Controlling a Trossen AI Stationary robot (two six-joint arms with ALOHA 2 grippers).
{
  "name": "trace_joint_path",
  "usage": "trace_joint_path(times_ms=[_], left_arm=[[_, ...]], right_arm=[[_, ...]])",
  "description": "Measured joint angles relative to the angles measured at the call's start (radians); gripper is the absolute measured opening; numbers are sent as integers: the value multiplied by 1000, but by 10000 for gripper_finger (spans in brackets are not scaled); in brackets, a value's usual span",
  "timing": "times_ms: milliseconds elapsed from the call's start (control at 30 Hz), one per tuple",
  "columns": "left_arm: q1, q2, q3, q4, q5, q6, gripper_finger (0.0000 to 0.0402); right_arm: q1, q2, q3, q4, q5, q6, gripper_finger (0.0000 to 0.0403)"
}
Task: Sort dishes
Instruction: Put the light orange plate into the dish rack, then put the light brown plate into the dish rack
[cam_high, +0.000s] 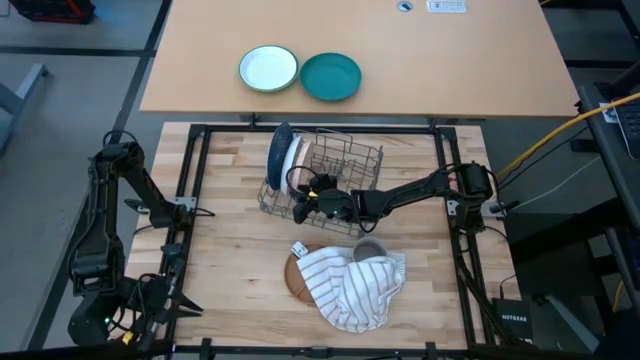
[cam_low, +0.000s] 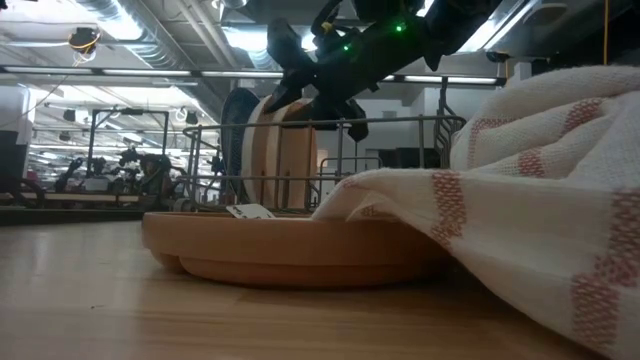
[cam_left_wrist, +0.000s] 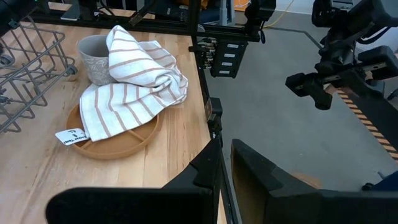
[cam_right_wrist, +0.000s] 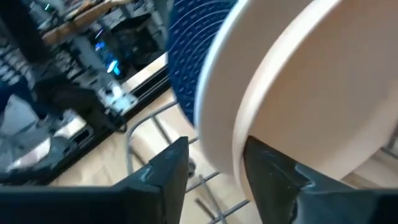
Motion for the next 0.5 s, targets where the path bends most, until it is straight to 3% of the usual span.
trace_joint_path(times_ms=[167, 500], left_arm=[[0, 0, 0, 0, 4, -1, 29], [0, 0, 0, 0, 4, -4, 29]], right_arm=[[0, -5, 0, -7, -84, -80, 167], [2, -17, 0, -77, -84, -53, 155]])
